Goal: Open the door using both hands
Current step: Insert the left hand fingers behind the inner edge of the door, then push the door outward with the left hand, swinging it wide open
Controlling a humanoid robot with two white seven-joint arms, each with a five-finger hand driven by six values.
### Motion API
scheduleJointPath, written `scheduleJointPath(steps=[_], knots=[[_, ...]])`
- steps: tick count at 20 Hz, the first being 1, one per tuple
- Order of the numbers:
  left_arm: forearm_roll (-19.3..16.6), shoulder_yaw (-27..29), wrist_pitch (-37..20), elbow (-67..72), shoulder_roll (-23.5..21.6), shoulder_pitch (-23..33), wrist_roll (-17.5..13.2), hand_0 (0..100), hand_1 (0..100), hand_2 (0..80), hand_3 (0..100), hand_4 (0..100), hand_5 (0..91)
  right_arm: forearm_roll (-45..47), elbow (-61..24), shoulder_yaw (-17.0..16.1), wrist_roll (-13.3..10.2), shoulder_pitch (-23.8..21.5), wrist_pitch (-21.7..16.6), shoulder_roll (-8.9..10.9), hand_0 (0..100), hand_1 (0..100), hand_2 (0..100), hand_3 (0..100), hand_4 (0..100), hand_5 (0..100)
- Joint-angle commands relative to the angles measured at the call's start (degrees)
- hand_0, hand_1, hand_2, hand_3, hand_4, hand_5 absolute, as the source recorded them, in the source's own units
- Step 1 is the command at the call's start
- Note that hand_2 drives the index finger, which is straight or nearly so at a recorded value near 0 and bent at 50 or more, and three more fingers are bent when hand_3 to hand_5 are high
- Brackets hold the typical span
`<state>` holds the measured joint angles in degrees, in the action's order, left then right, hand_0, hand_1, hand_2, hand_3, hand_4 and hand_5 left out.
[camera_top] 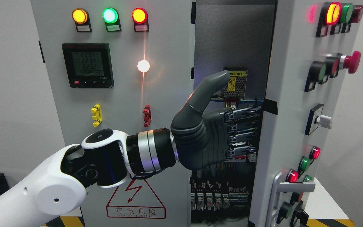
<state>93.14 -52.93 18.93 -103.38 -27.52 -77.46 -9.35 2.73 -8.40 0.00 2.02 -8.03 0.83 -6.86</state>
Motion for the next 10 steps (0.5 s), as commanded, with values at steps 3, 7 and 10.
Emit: scheduleJointPath(steps=[3,7,10], knots=[[0.02,-1.47,-0.13,0.11,4.23,-0.76,0.04,0,0,0.0,0,0,0.0,0.00,0.05,0.26,0.00,0.03,-0.04,0.00,0,0,0,0,0,0],[-0.50,-2.96,-0.04,0.28,6.60,-1.03,0.04,0,0,0.0,0,0,0.0,0.00,-0.04,0.26,0.00,0.03,-0.04,0.00,0,0,0,0,0,0],[-0.85,-3.49,-0.04,0.64,8.27,-1.12,0.04,0,0,0.0,0,0,0.0,0.00,-0.04,0.26,0.00,0.03,-0.04,0.00,0,0,0,0,0,0]])
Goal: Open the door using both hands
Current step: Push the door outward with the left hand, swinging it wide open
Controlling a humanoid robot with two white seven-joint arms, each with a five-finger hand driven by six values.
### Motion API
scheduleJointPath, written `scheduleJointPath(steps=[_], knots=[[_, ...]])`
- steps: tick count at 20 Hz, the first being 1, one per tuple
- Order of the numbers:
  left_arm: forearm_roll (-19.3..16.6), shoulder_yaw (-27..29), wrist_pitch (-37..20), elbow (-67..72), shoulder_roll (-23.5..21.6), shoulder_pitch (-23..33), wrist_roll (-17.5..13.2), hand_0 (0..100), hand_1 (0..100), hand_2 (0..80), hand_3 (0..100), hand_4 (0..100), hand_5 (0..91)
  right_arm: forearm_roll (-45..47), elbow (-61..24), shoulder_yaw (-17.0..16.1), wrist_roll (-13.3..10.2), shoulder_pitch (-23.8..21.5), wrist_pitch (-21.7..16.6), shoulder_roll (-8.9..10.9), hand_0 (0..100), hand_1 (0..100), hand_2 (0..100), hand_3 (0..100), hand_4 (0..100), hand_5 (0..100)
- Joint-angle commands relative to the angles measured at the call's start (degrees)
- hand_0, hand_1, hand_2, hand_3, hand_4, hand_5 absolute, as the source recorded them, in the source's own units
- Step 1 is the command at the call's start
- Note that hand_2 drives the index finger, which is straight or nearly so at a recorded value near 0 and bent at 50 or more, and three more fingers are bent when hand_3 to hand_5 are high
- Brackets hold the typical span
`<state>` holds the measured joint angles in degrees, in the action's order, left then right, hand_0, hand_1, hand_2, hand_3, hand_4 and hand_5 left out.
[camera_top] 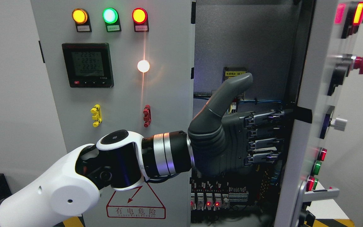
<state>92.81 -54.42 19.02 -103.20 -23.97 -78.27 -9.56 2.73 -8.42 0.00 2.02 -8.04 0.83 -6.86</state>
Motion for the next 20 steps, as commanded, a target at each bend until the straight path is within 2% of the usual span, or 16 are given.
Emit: scheduleJointPath(steps=[1,12,20], knots=[[-1.05,-2.27,-0.12,0.46,5.16,-0.56,0.25,0,0,0.0,0,0,0.0,0.00,-0.02,0.26,0.00,0.05,-0.04,0.00,0,0,0,0,0,0],[-1.49,-2.45,-0.12,0.98,10.17,-1.18,0.33,0,0,0.0,0,0,0.0,0.00,-0.02,0.26,0.00,0.05,-0.04,0.00,0,0,0,0,0,0],[-1.76,-2.45,0.23,5.90,16.58,-2.06,0.42,0,0,0.0,0,0,0.0,0.00,0.07,0.26,0.00,0.05,-0.04,0.00,0,0,0,0,0,0]])
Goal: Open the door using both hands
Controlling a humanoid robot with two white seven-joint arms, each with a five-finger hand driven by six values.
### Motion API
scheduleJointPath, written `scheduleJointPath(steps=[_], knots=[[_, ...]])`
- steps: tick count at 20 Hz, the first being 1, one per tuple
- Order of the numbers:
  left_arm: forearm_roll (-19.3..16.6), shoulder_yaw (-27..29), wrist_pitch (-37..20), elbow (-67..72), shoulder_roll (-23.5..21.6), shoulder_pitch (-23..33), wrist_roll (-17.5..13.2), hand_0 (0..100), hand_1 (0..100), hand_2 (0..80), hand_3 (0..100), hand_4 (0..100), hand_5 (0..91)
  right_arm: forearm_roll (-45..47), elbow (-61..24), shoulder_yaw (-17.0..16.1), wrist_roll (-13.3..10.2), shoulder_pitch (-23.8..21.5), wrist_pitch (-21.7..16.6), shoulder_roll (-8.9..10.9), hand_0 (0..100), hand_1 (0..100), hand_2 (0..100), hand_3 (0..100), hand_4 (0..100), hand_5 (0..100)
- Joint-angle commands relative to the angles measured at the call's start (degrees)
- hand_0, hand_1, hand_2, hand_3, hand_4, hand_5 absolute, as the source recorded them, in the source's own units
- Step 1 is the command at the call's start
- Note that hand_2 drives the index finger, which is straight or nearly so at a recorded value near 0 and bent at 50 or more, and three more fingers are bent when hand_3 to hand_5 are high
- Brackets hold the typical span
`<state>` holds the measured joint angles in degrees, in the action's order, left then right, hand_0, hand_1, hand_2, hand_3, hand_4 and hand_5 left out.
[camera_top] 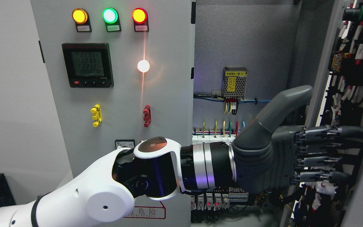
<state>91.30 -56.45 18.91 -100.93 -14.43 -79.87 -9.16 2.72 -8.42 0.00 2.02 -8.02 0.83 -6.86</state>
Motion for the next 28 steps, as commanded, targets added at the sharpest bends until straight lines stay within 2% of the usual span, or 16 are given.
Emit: scheduleJointPath(steps=[1,5,12,20,23,28], knots=[[-1.03,-0.50,0.86,4.33,8.09,-0.46,0.10,0,0,0.0,0,0,0.0,0.00,0.07,0.26,0.00,0.02,-0.04,0.00,0,0,0,0,0,0],[-4.99,-0.50,2.27,7.32,11.96,-0.11,0.10,0,0,0.0,0,0,0.0,0.00,0.07,0.26,0.00,0.02,-0.04,0.00,0,0,0,0,0,0],[-7.80,-0.94,2.36,9.43,15.65,-0.11,0.10,0,0,0.0,0,0,0.0,0.00,-0.02,0.26,0.00,0.02,-0.04,0.00,0,0,0,0,0,0],[-12.02,-0.85,3.50,14.35,22.41,-0.54,0.28,0,0,0.0,0,0,0.0,0.00,0.07,0.26,0.00,-0.06,-0.04,0.00,0,0,0,0,0,0],[-12.90,-0.68,3.50,16.11,24.44,-1.24,0.37,0,0,0.0,0,0,0.0,0.00,0.07,0.26,0.00,0.02,-0.04,0.00,0,0,0,0,0,0],[-12.90,-0.59,3.15,16.73,24.62,-2.30,0.37,0,0,0.0,0,0,0.0,0.00,-0.02,0.26,0.00,0.02,-0.04,0.00,0,0,0,0,0,0]])
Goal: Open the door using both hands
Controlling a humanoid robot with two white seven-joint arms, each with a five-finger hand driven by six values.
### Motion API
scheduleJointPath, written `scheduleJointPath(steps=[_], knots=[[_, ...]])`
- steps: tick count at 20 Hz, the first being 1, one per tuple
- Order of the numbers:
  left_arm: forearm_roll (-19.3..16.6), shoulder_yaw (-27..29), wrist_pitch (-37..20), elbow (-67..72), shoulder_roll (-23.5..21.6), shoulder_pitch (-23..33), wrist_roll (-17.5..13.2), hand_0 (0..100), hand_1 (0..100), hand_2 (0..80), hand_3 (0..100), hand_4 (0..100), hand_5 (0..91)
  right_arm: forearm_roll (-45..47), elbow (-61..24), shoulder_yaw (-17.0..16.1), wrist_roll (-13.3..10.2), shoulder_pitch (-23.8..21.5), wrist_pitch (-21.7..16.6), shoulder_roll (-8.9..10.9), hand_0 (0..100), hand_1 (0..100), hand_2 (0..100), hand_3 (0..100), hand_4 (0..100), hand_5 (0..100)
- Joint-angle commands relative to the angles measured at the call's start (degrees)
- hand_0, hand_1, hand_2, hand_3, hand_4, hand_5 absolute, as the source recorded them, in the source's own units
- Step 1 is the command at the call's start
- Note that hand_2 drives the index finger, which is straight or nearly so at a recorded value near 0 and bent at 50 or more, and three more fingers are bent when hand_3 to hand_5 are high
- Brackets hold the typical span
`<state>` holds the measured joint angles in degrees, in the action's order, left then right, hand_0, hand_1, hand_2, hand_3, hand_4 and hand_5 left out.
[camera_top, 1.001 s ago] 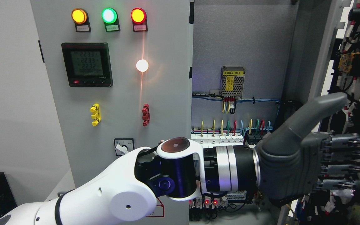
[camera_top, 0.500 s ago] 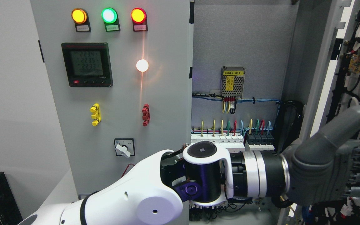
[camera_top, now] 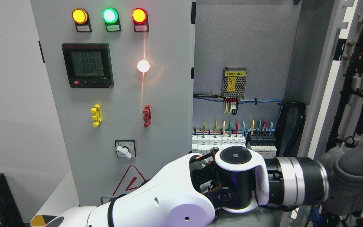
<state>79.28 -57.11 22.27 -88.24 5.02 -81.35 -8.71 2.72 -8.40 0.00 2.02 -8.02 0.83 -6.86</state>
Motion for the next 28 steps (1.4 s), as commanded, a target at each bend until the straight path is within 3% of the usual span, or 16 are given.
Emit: scheduleJointPath(steps=[1,22,28], knots=[[-0.88,0.07,-0.12,4.21,5.17,-0.74,-0.08,0,0,0.0,0,0,0.0,0.00,-0.03,0.27,0.00,0.03,-0.04,0.00,0,0,0,0,0,0],[-0.44,0.34,0.40,6.94,5.17,-1.97,-0.17,0,0,0.0,0,0,0.0,0.00,-0.03,0.27,0.00,0.03,-0.04,0.00,0,0,0,0,0,0],[-0.53,3.58,3.65,1.06,0.44,-0.13,-0.17,0,0,0.0,0,0,0.0,0.00,-0.03,0.27,0.00,0.03,-0.04,0.00,0,0,0,0,0,0]])
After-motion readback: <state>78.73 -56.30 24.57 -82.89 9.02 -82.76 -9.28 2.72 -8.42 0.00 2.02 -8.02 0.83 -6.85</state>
